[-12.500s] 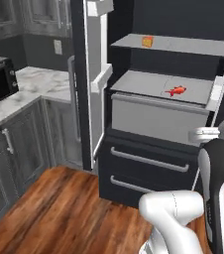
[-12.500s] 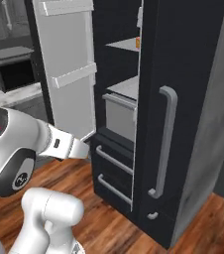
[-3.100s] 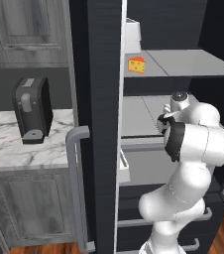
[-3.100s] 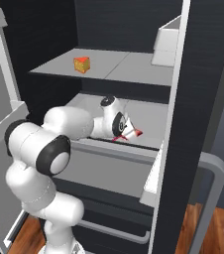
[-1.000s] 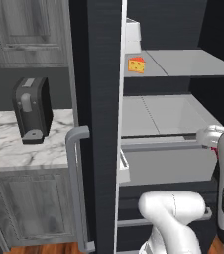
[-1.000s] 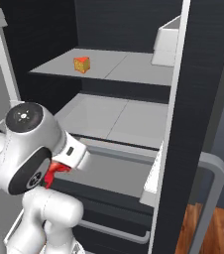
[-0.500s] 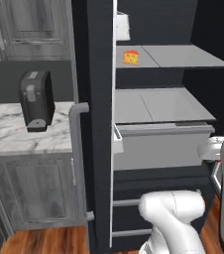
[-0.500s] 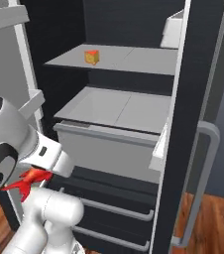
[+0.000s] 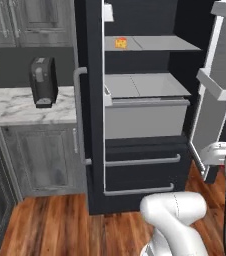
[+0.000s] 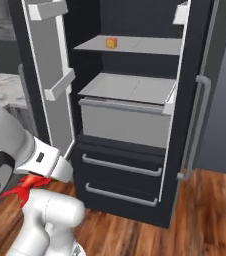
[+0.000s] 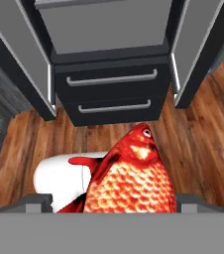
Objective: Take the cheese, fish, and eggplant from the fridge and place them on the plate on the dining counter to create an appetizer plate.
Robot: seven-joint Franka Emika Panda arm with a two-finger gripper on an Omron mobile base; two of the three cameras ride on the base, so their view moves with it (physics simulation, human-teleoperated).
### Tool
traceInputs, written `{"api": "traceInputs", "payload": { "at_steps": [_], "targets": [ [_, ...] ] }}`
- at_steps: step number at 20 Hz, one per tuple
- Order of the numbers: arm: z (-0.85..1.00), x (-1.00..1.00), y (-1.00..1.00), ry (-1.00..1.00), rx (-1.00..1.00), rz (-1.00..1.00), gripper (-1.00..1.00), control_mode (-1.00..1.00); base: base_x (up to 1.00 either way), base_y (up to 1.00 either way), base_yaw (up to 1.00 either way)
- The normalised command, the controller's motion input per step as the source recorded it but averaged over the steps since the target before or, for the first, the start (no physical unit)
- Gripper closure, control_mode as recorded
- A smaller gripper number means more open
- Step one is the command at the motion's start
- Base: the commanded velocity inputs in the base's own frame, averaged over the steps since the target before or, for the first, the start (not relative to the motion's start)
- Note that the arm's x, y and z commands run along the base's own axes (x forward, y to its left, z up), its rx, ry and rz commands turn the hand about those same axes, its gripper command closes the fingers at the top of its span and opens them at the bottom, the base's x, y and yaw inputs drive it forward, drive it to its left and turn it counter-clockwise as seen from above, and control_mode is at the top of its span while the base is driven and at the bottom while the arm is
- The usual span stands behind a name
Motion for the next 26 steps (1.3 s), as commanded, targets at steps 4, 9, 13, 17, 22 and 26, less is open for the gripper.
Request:
{"api": "traceInputs", "payload": {
  "at_steps": [4, 9, 13, 17, 22, 26],
  "targets": [
    [0.00, 0.00, 0.00, 0.00, 0.00, 0.00, 1.00, 1.00, -0.77, -0.10, -0.28],
    [0.00, 0.00, 0.00, 0.00, 0.00, 0.00, 1.00, 1.00, -0.49, 0.00, -0.44],
    [0.00, 0.00, 0.00, 0.00, 0.00, 0.00, 1.00, 1.00, -0.23, 0.00, -0.56],
    [0.00, 0.00, 0.00, 0.00, 0.00, 0.00, 1.00, 1.00, 0.00, 0.00, -0.56],
    [0.00, 0.00, 0.00, 0.00, 0.00, 0.00, 1.00, 1.00, 0.14, -0.21, -0.53],
    [0.00, 0.00, 0.00, 0.00, 0.00, 0.00, 1.00, 1.00, 0.03, -0.53, -0.56]
  ]
}}
